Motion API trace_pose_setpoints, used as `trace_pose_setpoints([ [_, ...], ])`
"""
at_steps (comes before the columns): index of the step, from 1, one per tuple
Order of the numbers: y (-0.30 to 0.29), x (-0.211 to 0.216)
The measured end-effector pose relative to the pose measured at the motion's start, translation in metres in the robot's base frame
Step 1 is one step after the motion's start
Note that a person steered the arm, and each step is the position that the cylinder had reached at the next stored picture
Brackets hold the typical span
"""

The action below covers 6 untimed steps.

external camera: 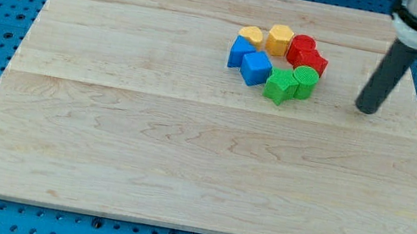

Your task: Make a parallel line out of green blocks and the red star

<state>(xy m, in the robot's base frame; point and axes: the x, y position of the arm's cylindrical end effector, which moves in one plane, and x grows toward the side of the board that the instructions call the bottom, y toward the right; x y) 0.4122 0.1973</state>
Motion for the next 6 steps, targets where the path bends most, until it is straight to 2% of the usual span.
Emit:
trace_pose_setpoints([
  [1,-0.038,-0.022],
  [2,-0.040,-0.069],
  [3,-0.044,-0.099],
  [4,-0.020,-0.120],
  [5,-0.048,-0.171],
  [6,-0.123,-0.171],
])
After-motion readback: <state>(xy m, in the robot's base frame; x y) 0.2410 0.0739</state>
